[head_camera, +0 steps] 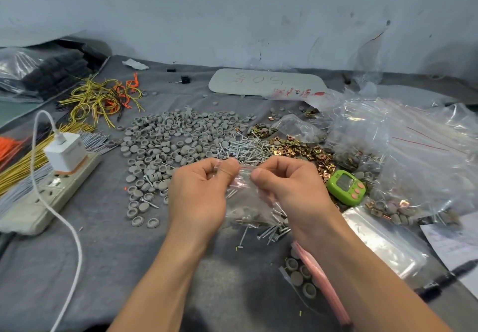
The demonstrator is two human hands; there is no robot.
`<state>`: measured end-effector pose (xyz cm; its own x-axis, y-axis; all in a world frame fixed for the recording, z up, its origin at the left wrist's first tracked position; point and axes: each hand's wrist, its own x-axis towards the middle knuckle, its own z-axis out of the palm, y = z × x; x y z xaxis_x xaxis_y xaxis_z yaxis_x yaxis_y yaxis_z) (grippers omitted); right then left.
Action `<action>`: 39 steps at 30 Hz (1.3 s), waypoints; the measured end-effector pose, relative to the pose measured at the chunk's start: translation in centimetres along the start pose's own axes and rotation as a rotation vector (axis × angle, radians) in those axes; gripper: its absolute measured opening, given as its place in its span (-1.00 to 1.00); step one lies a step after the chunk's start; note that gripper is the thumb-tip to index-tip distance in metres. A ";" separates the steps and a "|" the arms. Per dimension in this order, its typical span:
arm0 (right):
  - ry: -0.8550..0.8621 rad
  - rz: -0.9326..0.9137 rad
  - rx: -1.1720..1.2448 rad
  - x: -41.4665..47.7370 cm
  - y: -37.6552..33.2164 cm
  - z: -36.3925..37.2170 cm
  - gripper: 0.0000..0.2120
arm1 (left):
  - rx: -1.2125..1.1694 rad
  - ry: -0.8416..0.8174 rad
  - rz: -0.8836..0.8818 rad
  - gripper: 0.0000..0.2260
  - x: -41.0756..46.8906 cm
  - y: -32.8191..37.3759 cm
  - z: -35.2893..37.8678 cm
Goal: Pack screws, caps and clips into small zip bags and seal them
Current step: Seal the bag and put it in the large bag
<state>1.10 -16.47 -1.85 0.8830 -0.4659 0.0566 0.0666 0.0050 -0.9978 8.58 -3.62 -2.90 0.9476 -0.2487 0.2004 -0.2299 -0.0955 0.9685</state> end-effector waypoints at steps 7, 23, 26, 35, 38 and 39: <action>0.020 0.082 0.176 0.1 -0.3 -1.2 -0.79 | -0.257 -0.063 -0.048 -0.84 -0.2 0.4 0.0; 0.060 0.088 0.189 0.1 -0.4 -2.1 -0.81 | -0.300 -0.067 -0.086 -0.86 -0.1 0.5 0.2; 0.071 0.086 0.167 0.1 -0.3 -1.7 -0.77 | -0.269 -0.032 -0.060 -0.88 -0.2 0.4 0.5; 0.084 0.083 0.177 0.0 -0.3 -1.9 -0.75 | -0.276 -0.100 -0.058 -0.96 -0.3 0.5 0.5; 0.065 0.048 0.140 -0.1 -0.3 -1.9 -0.72 | -0.213 -0.068 -0.007 -0.74 -0.2 0.2 0.8; 0.048 0.030 0.141 0.0 -0.3 -2.0 -0.75 | -0.225 -0.055 0.004 -0.72 -0.2 0.2 0.8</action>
<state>0.13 -18.19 -1.58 0.8624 -0.5058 0.0214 0.1080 0.1425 -0.9839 8.19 -4.34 -2.81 0.9317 -0.3017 0.2022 -0.1727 0.1217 0.9774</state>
